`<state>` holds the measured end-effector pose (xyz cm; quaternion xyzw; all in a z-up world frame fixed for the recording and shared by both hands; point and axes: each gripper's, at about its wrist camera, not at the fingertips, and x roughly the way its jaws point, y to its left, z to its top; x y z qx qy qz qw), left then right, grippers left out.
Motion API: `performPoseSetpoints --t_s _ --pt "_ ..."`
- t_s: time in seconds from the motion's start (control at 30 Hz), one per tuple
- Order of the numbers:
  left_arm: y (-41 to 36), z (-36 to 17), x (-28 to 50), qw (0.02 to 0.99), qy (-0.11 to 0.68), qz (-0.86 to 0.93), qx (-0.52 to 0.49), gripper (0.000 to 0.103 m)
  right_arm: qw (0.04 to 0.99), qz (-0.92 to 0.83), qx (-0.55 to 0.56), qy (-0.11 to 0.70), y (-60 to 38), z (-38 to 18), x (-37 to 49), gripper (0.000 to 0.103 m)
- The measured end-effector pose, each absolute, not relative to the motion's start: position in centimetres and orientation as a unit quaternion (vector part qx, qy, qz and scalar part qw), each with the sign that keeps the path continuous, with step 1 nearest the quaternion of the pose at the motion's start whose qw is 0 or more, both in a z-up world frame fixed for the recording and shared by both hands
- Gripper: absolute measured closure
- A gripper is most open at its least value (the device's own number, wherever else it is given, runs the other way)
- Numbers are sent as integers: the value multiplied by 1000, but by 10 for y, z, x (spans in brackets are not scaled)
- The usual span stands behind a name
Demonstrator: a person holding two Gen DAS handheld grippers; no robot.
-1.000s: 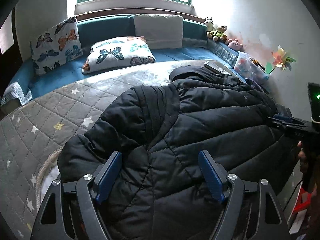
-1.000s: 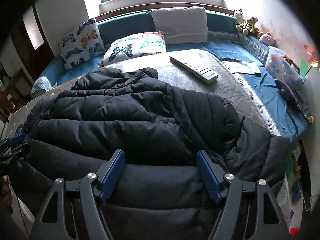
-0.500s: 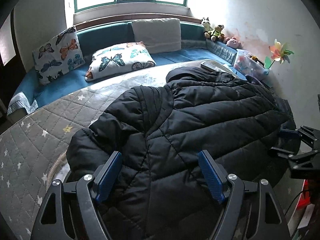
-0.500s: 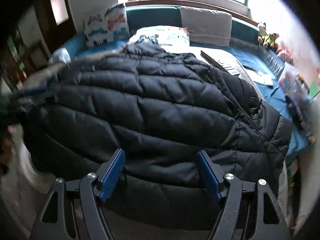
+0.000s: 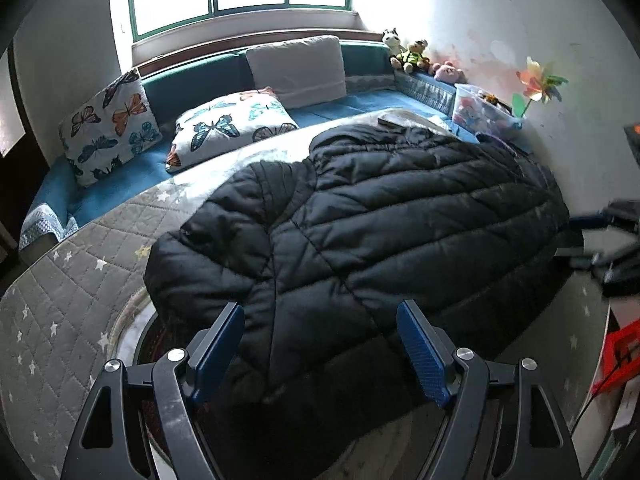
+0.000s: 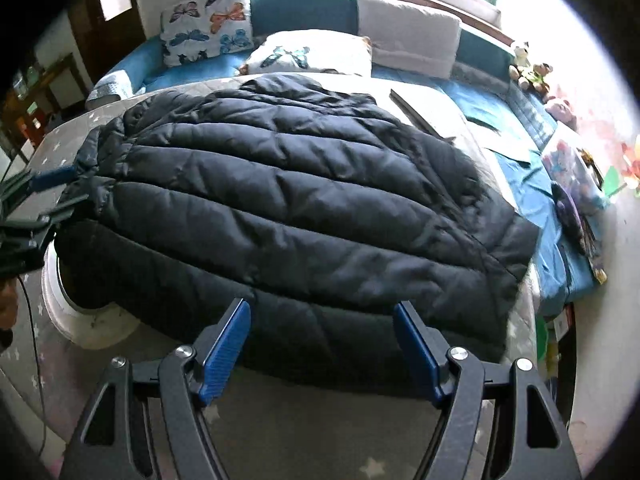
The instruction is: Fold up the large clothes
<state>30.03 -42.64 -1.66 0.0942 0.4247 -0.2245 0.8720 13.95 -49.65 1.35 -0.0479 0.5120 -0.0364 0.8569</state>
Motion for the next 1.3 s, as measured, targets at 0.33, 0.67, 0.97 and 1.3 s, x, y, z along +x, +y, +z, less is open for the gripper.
performPoseSetpoints --t_s 0.33,0.67,0.97,1.3 --pt "-424 -30 286 868 427 -224 121 20 841 -80 18 534 -539 -38 148 23" --pt "-416 -46 291 866 430 -219 132 18 869 -72 -19 489 -503 -12 134 22" --pt "-413 -51 291 868 426 -223 126 16 876 -57 -11 479 -486 -45 145 15" --pt "-416 -40 266 884 400 -201 134 15 889 -80 9 450 -486 -45 129 5"
